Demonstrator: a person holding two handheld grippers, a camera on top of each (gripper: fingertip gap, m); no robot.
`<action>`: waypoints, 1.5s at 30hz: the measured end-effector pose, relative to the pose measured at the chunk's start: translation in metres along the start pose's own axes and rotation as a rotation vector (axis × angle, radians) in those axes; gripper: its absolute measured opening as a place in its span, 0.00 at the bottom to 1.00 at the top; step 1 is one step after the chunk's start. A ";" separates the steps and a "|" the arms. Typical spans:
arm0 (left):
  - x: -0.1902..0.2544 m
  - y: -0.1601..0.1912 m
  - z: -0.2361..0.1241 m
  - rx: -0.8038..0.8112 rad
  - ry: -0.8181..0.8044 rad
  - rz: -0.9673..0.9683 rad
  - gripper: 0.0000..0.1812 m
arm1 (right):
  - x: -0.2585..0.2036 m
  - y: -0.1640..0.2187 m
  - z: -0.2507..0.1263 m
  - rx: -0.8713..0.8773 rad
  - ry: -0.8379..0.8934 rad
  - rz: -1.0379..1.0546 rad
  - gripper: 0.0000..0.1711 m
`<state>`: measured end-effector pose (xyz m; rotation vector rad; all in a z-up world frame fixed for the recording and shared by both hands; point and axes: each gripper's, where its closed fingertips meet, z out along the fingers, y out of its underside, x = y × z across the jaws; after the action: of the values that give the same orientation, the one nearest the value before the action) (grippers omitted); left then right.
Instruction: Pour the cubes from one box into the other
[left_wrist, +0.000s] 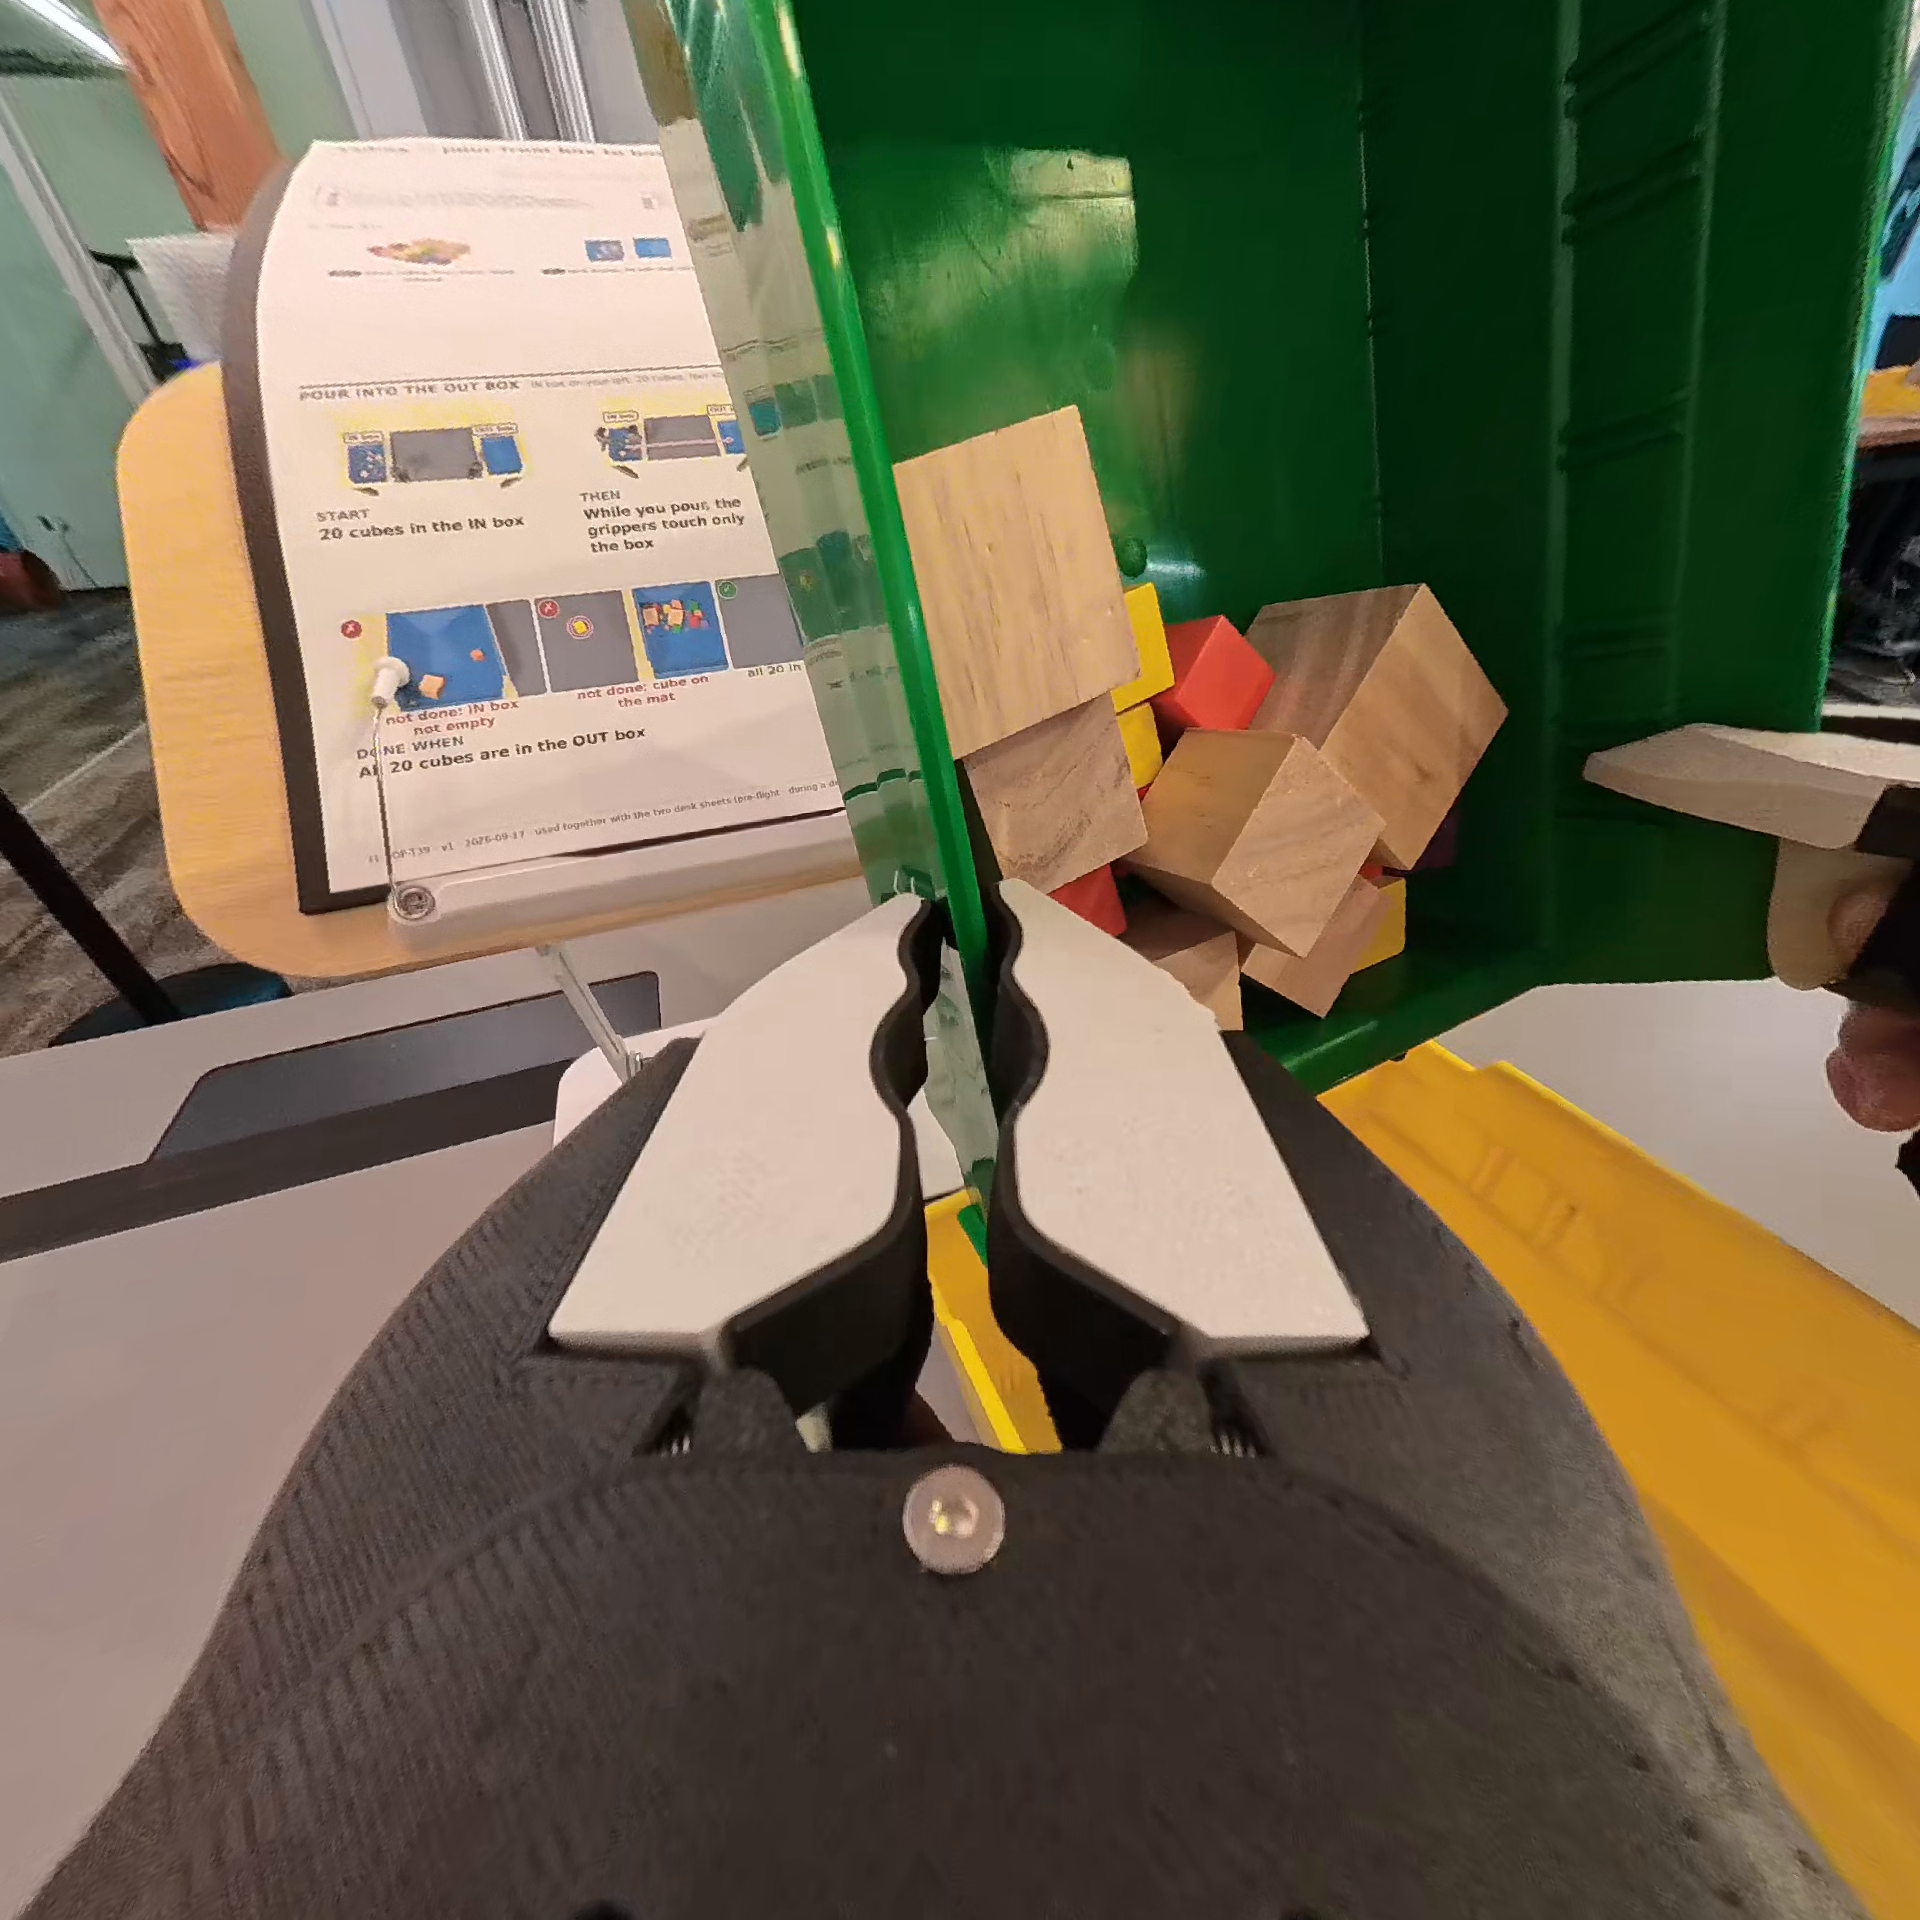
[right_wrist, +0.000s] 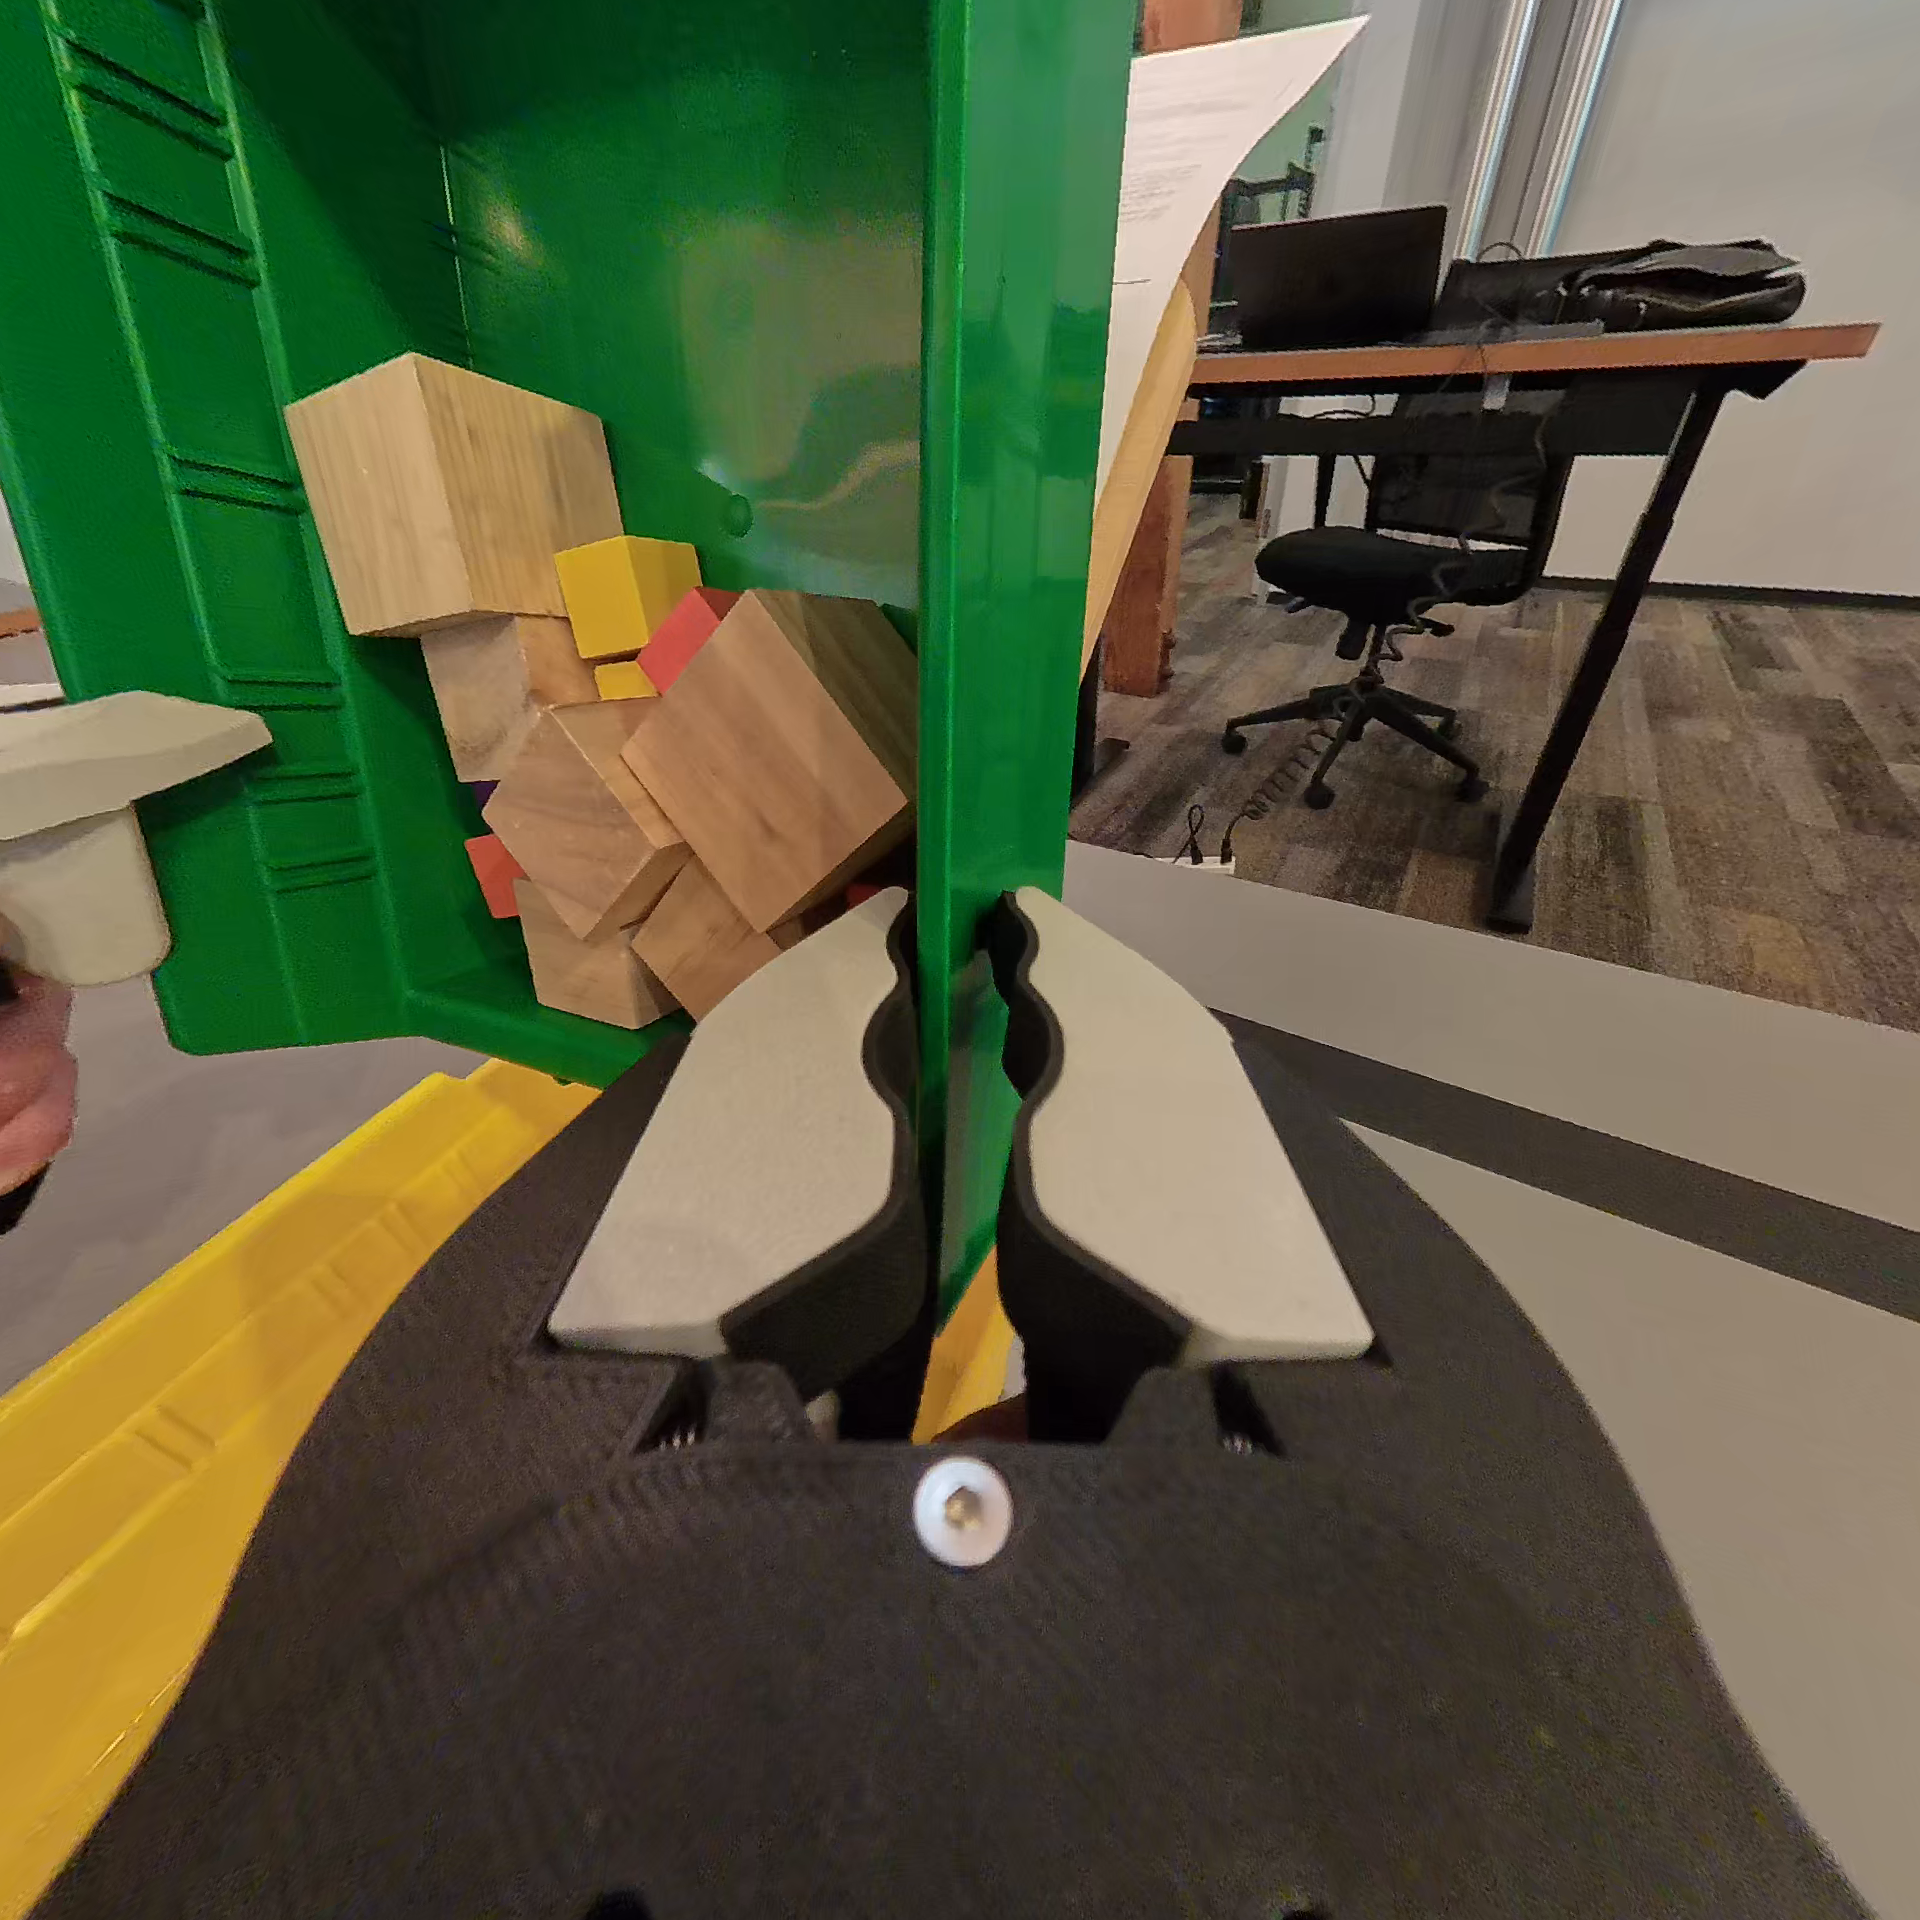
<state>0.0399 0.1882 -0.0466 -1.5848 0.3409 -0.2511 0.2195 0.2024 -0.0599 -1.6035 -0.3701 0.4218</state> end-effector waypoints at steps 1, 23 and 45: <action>0.000 0.002 -0.001 0.014 -0.008 -0.002 0.04 | -0.001 0.001 0.000 0.011 -0.017 -0.005 0.04; 0.010 -0.004 -0.005 0.155 -0.025 0.048 0.05 | 0.004 0.001 -0.007 0.082 -0.068 -0.047 0.03; 0.009 0.000 -0.005 0.213 -0.044 0.044 0.04 | 0.002 -0.001 -0.008 0.160 -0.088 -0.076 0.03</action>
<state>0.0465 0.1806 -0.0468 -1.3691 0.3045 -0.2111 0.2250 0.1969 -0.0589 -1.4137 -0.4514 0.4532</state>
